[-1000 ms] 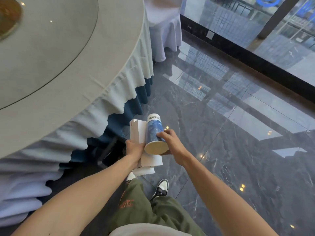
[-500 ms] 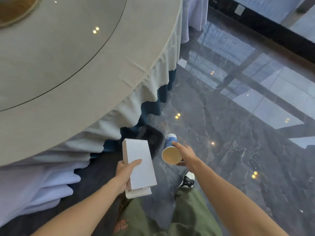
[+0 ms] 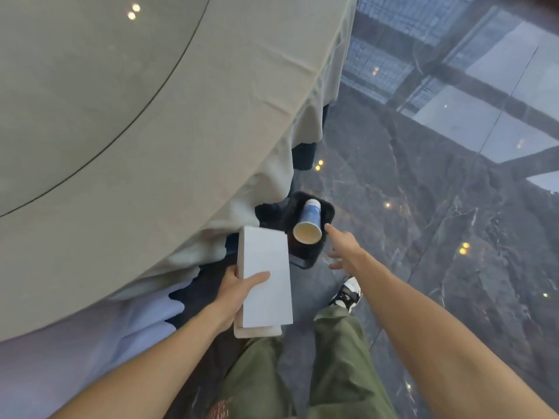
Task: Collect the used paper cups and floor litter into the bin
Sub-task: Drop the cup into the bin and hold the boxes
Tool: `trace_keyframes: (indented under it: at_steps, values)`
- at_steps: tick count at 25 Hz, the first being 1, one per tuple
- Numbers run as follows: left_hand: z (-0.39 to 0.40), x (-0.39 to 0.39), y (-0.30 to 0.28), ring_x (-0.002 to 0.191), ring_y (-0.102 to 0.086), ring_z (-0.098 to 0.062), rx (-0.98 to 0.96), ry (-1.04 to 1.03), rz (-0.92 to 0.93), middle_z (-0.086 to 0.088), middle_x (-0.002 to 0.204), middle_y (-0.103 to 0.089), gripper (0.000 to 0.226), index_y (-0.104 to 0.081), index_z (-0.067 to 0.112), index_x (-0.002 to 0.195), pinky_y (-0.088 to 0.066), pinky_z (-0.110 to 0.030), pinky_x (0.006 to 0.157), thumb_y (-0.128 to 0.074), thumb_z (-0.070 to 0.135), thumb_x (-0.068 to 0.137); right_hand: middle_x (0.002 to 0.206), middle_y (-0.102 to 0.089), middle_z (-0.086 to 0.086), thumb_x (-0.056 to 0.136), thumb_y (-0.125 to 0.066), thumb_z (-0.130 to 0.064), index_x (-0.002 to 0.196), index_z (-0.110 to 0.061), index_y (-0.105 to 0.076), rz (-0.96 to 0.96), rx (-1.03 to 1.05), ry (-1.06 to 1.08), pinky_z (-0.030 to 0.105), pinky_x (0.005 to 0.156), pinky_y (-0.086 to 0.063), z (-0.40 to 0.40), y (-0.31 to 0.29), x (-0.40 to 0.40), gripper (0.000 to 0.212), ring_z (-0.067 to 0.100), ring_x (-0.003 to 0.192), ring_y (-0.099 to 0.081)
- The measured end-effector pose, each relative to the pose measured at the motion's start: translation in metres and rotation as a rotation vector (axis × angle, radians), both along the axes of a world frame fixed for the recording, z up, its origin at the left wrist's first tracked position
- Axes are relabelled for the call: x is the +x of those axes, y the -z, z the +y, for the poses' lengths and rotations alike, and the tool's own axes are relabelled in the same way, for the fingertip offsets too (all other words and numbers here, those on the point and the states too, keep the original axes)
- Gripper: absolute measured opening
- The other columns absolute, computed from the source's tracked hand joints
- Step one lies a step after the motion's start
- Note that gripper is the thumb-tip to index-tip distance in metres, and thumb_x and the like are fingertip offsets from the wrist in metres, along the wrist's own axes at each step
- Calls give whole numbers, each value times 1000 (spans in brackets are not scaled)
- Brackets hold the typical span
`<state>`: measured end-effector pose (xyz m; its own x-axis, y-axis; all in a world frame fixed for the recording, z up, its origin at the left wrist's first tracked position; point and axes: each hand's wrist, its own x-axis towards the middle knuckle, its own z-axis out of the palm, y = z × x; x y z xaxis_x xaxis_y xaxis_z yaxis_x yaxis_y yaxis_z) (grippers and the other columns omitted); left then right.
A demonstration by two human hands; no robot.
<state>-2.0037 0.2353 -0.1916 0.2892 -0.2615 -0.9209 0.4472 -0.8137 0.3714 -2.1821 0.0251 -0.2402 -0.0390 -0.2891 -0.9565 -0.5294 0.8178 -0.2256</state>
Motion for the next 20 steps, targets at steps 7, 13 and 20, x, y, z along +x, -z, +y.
trace_keyframes:
  at_steps: [7,13,20]
  values:
    - [-34,-9,17,110,-72,-31,1,-18,115,-8,124,-73,84,-47,20,141,-56,-54,100,-91,41,73,113,-66,14,99,-63,-44,129,-7,-59,-55,70,6,45,80,-61,48,-5,-32,48,29,95,-70]
    - [-40,-14,35,112,-69,-32,28,-21,121,-9,124,-71,83,-46,20,143,-56,-53,99,-90,41,76,121,-72,16,95,-63,-57,134,-15,-58,-229,177,-12,55,96,-59,78,-14,-36,58,33,105,-75]
    - [-20,-17,45,107,-73,-33,56,-71,173,-8,113,-80,68,-57,19,139,-57,-43,80,-86,41,81,117,-74,9,92,-74,-38,124,-15,-66,-394,244,-150,55,97,-58,92,-25,-32,40,31,109,-73]
